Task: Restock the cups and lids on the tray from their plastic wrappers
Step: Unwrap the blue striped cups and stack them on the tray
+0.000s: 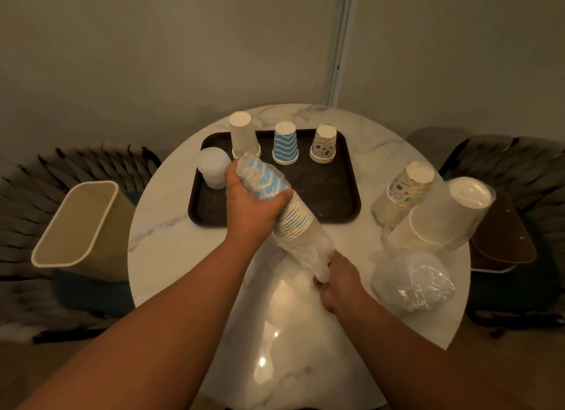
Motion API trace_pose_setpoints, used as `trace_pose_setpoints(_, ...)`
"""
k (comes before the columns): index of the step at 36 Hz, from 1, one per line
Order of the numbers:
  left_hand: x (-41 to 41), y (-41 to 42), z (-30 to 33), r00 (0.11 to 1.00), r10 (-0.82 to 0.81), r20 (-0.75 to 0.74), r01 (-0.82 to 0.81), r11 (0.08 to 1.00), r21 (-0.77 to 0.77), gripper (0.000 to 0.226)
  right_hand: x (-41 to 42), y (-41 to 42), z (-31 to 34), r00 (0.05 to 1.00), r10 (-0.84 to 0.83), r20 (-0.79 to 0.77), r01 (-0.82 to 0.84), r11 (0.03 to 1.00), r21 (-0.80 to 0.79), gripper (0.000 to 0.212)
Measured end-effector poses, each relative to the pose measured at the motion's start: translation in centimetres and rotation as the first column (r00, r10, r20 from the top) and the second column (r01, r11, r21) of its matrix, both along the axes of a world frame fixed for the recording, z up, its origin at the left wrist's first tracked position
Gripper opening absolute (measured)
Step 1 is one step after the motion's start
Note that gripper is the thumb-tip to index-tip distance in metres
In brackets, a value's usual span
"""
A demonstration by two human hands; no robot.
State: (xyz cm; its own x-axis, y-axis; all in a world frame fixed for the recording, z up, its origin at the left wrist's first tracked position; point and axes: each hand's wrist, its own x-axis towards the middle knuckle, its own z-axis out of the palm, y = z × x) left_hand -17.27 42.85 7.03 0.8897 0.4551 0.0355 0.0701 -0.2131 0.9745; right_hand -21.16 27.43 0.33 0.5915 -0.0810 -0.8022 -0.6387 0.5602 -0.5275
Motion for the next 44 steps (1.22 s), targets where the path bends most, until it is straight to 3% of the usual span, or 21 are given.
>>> trace_pose_setpoints(5,0.1,-0.1,0.2,1.0,0.007,-0.005,-0.007,1.0,0.015,0.096,-1.5,1.4,-0.1,0.965,0.262,0.024,-0.259,0.961,-0.094,0.018)
trace_pose_setpoints(7,0.1,-0.1,0.2,1.0,0.009,-0.006,-0.008,0.999,0.032,0.096,-1.3,1.6,0.5,0.956,0.291,0.033,-0.288,0.956,-0.062,0.014)
trace_pose_setpoints(9,0.1,-0.1,0.0,1.0,0.016,-0.01,-0.016,0.998,0.058,0.096,-0.8,1.5,0.9,0.971,0.233,0.05,-0.236,0.969,0.073,0.015)
trace_pose_setpoints(13,0.0,0.1,-0.1,0.998,0.052,0.017,-0.054,0.993,0.101,0.094,-0.3,0.5,2.0,0.996,-0.068,0.055,0.044,0.931,0.362,0.024)
trace_pose_setpoints(19,-0.1,0.0,0.0,0.994,0.088,0.066,-0.095,0.989,0.11,0.091,-0.3,0.7,2.8,0.965,-0.26,0.043,0.219,0.882,0.418,0.019)
trace_pose_setpoints(22,-0.2,-0.2,0.1,0.994,0.085,0.071,-0.091,0.992,0.086,0.093,0.0,1.0,2.6,0.965,-0.26,0.034,0.226,0.889,0.399,0.015)
trace_pose_setpoints(27,-0.2,-0.3,0.3,0.991,0.083,0.101,-0.092,0.992,0.089,0.091,-0.3,1.1,2.4,0.994,-0.062,0.088,0.035,0.96,0.279,0.017)
trace_pose_setpoints(31,-0.3,0.5,0.4,0.993,0.085,0.088,-0.092,0.993,0.079,0.091,0.1,0.2,2.5,0.972,-0.223,0.071,0.192,0.934,0.302,0.015)
trace_pose_setpoints(35,-0.6,1.1,0.5,0.99,0.049,0.131,-0.07,0.984,0.163,0.087,0.8,-0.2,3.3,0.935,-0.318,0.158,0.246,0.9,0.361,0.016)
trace_pose_setpoints(41,-0.9,1.4,0.1,0.986,-0.004,0.165,-0.041,0.964,0.264,0.086,1.2,0.5,3.6,0.922,-0.282,0.265,0.291,0.957,0.004,0.011)
trace_pose_setpoints(44,-1.0,1.5,0.1,0.984,0.007,0.176,-0.052,0.967,0.251,0.086,1.1,0.6,3.8,0.927,-0.22,0.304,0.247,0.967,-0.055,0.012)
